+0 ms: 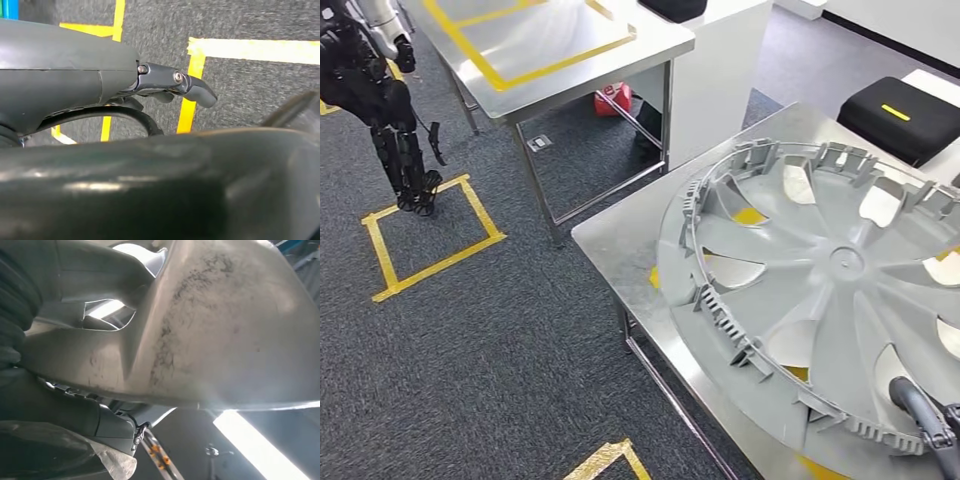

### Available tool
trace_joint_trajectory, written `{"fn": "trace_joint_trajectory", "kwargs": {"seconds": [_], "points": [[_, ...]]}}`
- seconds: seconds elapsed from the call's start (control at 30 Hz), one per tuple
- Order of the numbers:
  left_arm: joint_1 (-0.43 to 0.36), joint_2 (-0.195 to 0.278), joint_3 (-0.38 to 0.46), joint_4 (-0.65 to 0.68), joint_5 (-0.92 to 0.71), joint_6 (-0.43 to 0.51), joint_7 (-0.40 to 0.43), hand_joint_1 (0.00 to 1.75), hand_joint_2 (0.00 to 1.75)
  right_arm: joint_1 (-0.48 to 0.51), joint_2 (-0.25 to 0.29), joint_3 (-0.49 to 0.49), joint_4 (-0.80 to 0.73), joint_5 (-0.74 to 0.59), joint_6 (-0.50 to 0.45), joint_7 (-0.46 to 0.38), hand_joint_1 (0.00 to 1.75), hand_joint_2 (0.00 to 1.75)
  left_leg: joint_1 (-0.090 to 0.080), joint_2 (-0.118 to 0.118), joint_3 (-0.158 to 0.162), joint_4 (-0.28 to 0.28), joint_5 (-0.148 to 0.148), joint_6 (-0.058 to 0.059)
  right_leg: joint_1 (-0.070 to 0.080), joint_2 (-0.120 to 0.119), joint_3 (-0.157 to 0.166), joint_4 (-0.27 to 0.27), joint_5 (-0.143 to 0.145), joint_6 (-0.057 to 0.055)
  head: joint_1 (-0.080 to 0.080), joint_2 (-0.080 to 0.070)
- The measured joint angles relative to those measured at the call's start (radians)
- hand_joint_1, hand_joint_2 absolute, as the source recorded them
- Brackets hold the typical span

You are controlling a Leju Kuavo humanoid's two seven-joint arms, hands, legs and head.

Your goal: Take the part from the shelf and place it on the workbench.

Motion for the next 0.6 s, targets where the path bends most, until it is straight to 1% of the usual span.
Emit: {"fn": "trace_joint_trajectory", "kwargs": {"seconds": [0.03, 0.07, 0.1, 0.13, 0.17, 0.2, 0.23, 0.27, 0.3, 0.33, 0.37, 0.4, 0.43, 0.47, 0.5, 0.53, 0.57, 0.6], "points": [[-0.001, 0.001, 0.000, -0.002, 0.000, 0.001, 0.000, 0.00, 0.00, 0.000, 0.000, 0.000, -0.001, 0.000, 0.000, 0.001, 1.75, 1.75, 0.003, -0.022, -0.008, 0.025, -0.019, -0.005, -0.002, 0.011, 0.001, -0.002, 0.002, -0.007, -0.001, 0.000], [-0.001, 0.001, -0.001, -0.004, 0.000, 0.001, 0.000, 0.00, 0.00, 0.000, 0.000, 0.000, -0.002, 0.000, 0.000, 0.002, 1.75, 1.75, 0.005, -0.051, -0.026, 0.070, -0.047, -0.008, -0.003, 0.021, 0.004, -0.004, 0.004, -0.013, -0.003, 0.000], [-0.001, 0.001, -0.002, -0.005, 0.000, 0.001, 0.000, 0.00, 0.00, -0.001, 0.000, 0.001, -0.003, 0.000, 0.000, 0.003, 1.75, 1.75, 0.006, -0.079, -0.055, 0.134, -0.079, -0.009, -0.002, 0.031, 0.004, -0.004, 0.005, -0.016, -0.005, 0.000], [-0.001, 0.001, -0.004, -0.006, 0.000, 0.002, 0.000, 0.00, 0.00, -0.001, 0.000, 0.001, -0.003, 0.000, 0.000, 0.005, 1.75, 1.75, 0.006, -0.092, -0.089, 0.204, -0.109, -0.009, -0.001, 0.043, 0.004, -0.003, 0.005, -0.018, -0.006, 0.000], [-0.001, 0.001, -0.006, -0.006, 0.000, 0.001, -0.001, 0.00, 0.00, -0.001, 0.000, 0.002, -0.003, 0.001, 0.000, 0.007, 1.75, 1.75, 0.006, -0.097, -0.117, 0.258, -0.124, -0.008, 0.001, 0.056, 0.004, -0.003, 0.005, -0.019, -0.006, 0.000], [-0.001, 0.001, -0.008, -0.006, 0.002, 0.001, -0.003, 0.00, 0.00, -0.001, 0.000, 0.003, -0.003, 0.001, 0.000, 0.010, 1.75, 1.75, 0.005, -0.098, -0.132, 0.281, -0.120, -0.006, 0.002, 0.070, 0.004, -0.002, 0.005, -0.020, -0.006, 0.000], [-0.003, 0.001, -0.011, -0.006, 0.004, 0.000, -0.006, 0.00, 0.00, -0.001, 0.000, 0.003, -0.003, 0.001, 0.000, 0.012, 1.75, 1.75, 0.005, -0.100, -0.130, 0.265, -0.096, -0.002, 0.003, 0.084, 0.006, -0.002, 0.005, -0.020, -0.005, 0.000], [-0.005, 0.001, -0.014, -0.006, 0.007, -0.001, -0.010, 0.00, 0.00, -0.001, 0.000, 0.004, -0.003, 0.001, 0.000, 0.014, 1.75, 1.75, 0.005, -0.107, -0.110, 0.214, -0.057, 0.003, 0.004, 0.098, 0.008, -0.002, 0.005, -0.020, -0.005, 0.000], [-0.007, 0.002, -0.018, -0.006, 0.012, -0.002, -0.016, 0.00, 0.00, -0.001, 0.000, 0.004, -0.003, 0.001, 0.000, 0.016, 1.75, 1.75, 0.004, -0.128, -0.082, 0.144, -0.018, 0.008, 0.004, 0.110, 0.009, -0.002, 0.005, -0.019, -0.005, 0.000], [-0.008, 0.002, -0.022, -0.006, 0.015, -0.003, -0.022, 0.00, 0.00, -0.002, 0.000, 0.004, -0.003, 0.001, 0.000, 0.018, 1.75, 1.75, 0.005, -0.155, -0.055, 0.078, 0.010, 0.014, 0.004, 0.123, 0.008, 0.000, 0.005, -0.018, -0.005, 0.000], [-0.009, 0.002, -0.024, -0.005, 0.019, -0.005, -0.030, 0.00, 0.00, -0.002, 0.000, 0.005, -0.003, 0.001, 0.000, 0.020, 1.75, 1.75, 0.005, -0.177, -0.037, 0.032, 0.025, 0.017, 0.003, 0.135, 0.004, 0.002, 0.006, -0.014, -0.005, 0.000], [-0.011, 0.002, -0.026, -0.005, 0.023, -0.008, -0.036, 0.00, 0.00, -0.002, 0.000, 0.006, -0.003, 0.001, 0.000, 0.021, 1.75, 1.75, 0.004, -0.192, -0.028, 0.008, 0.028, 0.020, 0.000, 0.147, 0.000, 0.002, 0.007, -0.009, -0.005, 0.000], [-0.013, 0.002, -0.027, -0.004, 0.026, -0.012, -0.042, 0.00, 0.00, -0.002, 0.000, 0.006, -0.003, 0.001, 0.000, 0.022, 1.75, 1.75, 0.002, -0.190, -0.026, 0.002, 0.026, 0.021, -0.002, 0.160, -0.005, 0.002, 0.009, -0.002, -0.005, 0.000], [-0.016, 0.002, -0.027, -0.003, 0.028, -0.015, -0.048, 0.00, 0.00, 0.000, 0.000, 0.006, -0.003, 0.001, 0.000, 0.023, 1.75, 1.75, 0.001, -0.178, -0.025, -0.002, 0.028, 0.024, -0.005, 0.170, -0.012, 0.001, 0.011, 0.006, -0.005, 0.000], [-0.020, 0.000, -0.028, -0.003, 0.029, -0.017, -0.052, 0.00, 0.00, 0.001, 0.000, 0.007, -0.003, 0.001, 0.000, 0.023, 1.75, 1.75, 0.002, -0.166, -0.023, -0.008, 0.032, 0.028, -0.005, 0.162, -0.018, 0.005, 0.008, 0.011, -0.004, 0.000], [-0.023, -0.001, -0.028, -0.002, 0.029, -0.018, -0.055, 0.00, 0.00, 0.001, 0.000, 0.007, -0.003, 0.001, 0.000, 0.024, 1.75, 1.75, 0.004, -0.152, -0.021, -0.014, 0.035, 0.033, -0.004, 0.140, -0.031, 0.022, -0.005, 0.017, -0.002, 0.000], [-0.024, -0.004, -0.028, -0.002, 0.029, -0.019, -0.057, 0.00, 0.00, 0.000, 0.000, 0.008, -0.003, 0.000, 0.000, 0.024, 1.75, 1.75, 0.006, -0.137, -0.020, -0.020, 0.038, 0.038, -0.003, 0.109, -0.051, 0.060, -0.030, 0.021, 0.000, 0.000], [-0.025, -0.006, -0.029, -0.001, 0.029, -0.019, -0.058, 0.00, 0.00, 0.000, 0.000, 0.008, -0.003, 0.000, 0.000, 0.024, 1.75, 1.75, 0.006, -0.123, -0.019, -0.022, 0.038, 0.041, -0.003, 0.075, -0.079, 0.116, -0.063, 0.026, 0.003, 0.000]]}}
